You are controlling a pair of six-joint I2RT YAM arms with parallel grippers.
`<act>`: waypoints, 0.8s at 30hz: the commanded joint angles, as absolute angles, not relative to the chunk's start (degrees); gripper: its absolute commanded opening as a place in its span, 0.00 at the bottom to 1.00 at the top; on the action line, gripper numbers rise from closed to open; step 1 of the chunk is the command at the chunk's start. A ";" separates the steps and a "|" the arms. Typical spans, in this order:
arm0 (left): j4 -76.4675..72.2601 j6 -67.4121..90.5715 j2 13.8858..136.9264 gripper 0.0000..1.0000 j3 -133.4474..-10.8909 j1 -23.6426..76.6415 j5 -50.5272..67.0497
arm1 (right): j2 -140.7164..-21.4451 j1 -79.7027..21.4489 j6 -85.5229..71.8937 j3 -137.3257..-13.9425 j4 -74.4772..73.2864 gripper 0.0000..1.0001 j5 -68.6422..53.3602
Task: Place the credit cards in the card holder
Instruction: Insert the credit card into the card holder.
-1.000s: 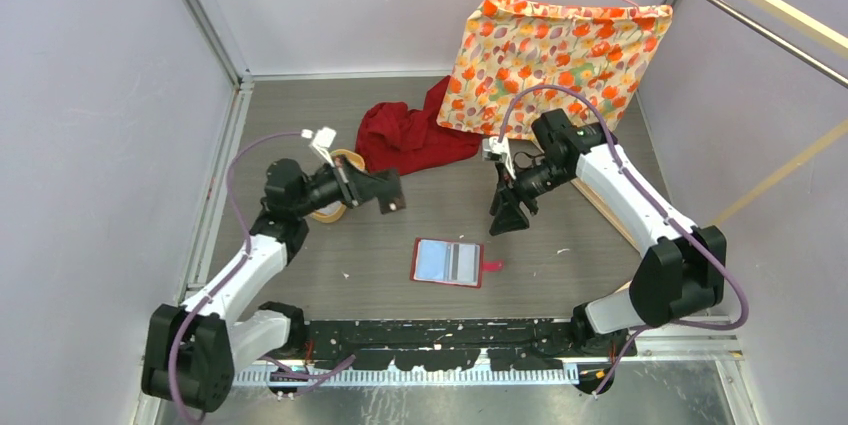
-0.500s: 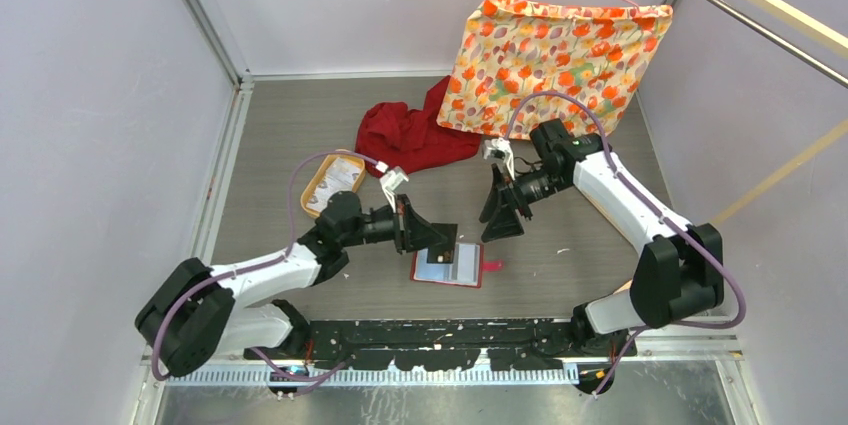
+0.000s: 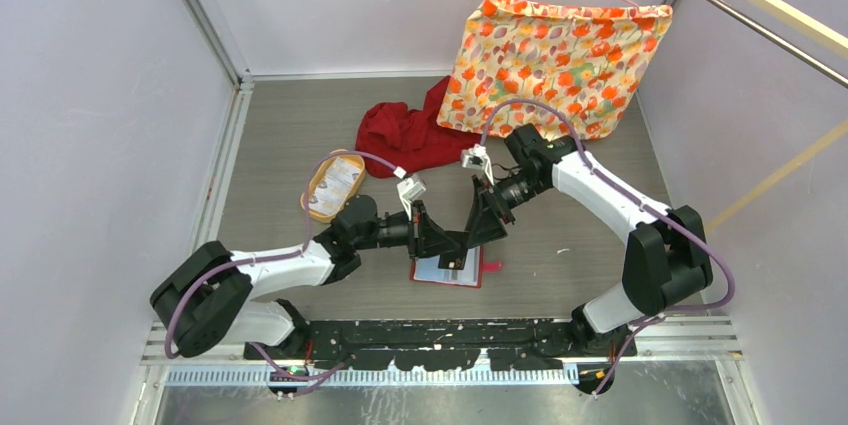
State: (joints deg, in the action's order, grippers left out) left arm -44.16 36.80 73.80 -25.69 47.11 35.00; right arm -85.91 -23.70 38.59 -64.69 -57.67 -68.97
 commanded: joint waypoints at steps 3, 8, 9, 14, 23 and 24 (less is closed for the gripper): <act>-52.15 37.18 76.36 0.00 -27.70 47.64 35.59 | -87.39 -26.70 37.24 -67.05 -56.71 0.45 -67.66; -52.54 37.56 76.86 0.07 -27.30 47.70 35.50 | -87.86 -26.90 41.50 -68.96 -61.22 0.02 -67.46; -52.60 37.68 76.67 0.12 -27.04 47.64 35.29 | -87.74 -26.97 42.35 -69.11 -61.93 0.01 -67.34; -53.27 38.06 73.54 0.39 -24.35 47.64 34.23 | -87.82 -26.93 45.39 -69.84 -64.71 0.01 -67.27; -57.01 39.11 71.60 0.53 -20.13 47.64 35.63 | -87.68 -25.59 45.23 -70.40 -65.38 0.01 -70.81; -57.92 39.77 72.14 0.52 -19.93 47.64 35.23 | -87.70 -25.35 45.04 -70.36 -65.26 0.01 -71.32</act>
